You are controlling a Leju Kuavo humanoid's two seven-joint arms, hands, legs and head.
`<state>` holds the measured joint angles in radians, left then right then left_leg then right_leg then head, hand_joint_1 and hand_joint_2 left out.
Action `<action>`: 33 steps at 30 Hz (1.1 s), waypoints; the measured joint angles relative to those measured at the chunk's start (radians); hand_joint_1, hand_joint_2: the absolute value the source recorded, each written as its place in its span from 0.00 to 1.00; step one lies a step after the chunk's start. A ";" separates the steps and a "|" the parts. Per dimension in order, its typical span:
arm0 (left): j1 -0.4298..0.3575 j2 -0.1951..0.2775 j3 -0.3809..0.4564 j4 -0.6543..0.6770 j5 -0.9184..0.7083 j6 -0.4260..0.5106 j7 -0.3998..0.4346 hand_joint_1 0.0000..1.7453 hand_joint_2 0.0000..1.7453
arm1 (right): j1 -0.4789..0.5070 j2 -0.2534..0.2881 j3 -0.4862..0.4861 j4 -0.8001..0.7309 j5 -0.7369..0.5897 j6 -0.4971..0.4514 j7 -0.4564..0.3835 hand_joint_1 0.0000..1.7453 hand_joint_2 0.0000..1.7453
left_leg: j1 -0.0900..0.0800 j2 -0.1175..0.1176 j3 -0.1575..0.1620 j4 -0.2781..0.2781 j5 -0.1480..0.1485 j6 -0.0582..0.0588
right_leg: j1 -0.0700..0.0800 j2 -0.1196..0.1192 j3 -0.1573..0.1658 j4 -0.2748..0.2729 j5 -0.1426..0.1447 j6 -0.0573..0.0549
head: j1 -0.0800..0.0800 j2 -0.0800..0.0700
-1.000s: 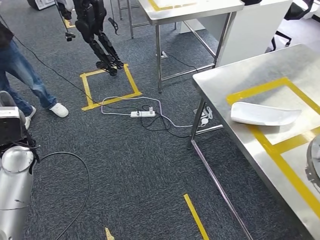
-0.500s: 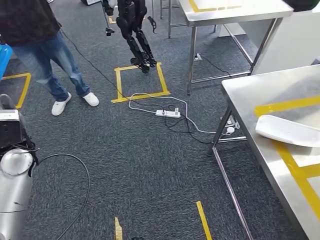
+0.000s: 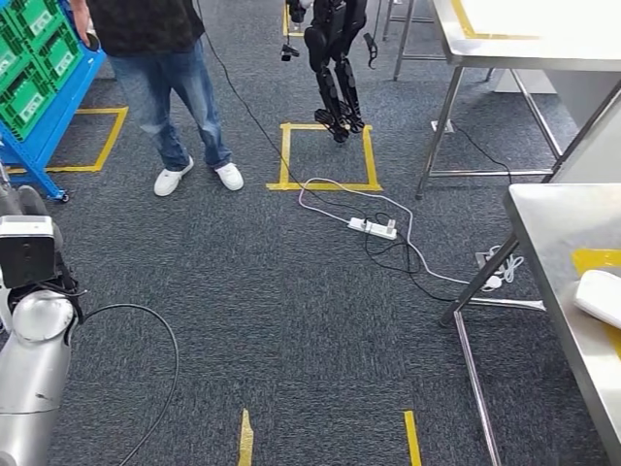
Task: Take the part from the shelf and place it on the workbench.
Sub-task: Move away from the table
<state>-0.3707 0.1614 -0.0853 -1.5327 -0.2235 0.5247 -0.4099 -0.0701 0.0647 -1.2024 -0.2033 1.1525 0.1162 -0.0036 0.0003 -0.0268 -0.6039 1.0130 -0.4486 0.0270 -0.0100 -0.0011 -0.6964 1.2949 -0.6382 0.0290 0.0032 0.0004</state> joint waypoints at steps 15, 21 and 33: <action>-0.012 -0.006 -0.012 0.010 -0.004 -0.005 0.009 0.00 0.00 | 0.002 0.000 0.000 0.000 0.009 0.005 -0.011 0.00 1.00 | 0.010 0.014 -0.128 0.271 -0.123 -0.053 | -0.001 -0.023 0.133 -0.293 0.149 -0.044 | -0.010 0.000; -0.013 -0.006 -0.014 0.012 -0.004 -0.004 0.012 0.00 0.00 | 0.000 0.000 0.000 0.000 0.006 0.010 -0.012 0.00 1.00 | -0.002 0.109 0.003 0.016 -0.001 -0.041 | 0.008 -0.093 0.149 -0.288 0.130 -0.027 | -0.010 0.000; -0.007 -0.007 -0.015 0.010 -0.004 -0.004 0.013 0.00 0.00 | 0.002 0.000 0.000 0.000 0.005 0.016 -0.012 0.00 1.00 | 0.002 -0.033 0.004 -0.001 0.003 -0.002 | 0.000 0.013 0.036 -0.097 0.083 -0.005 | 0.002 0.000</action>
<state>-0.3776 0.1544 -0.1003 -1.5222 -0.2277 0.5211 -0.3967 -0.0680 0.0645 -1.2020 -0.2031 1.1578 0.1324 -0.0159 0.0026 -0.0603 -0.5998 1.0121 -0.4453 0.0248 -0.0099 0.0123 -0.6608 1.1983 -0.5556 0.0239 0.0050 0.0004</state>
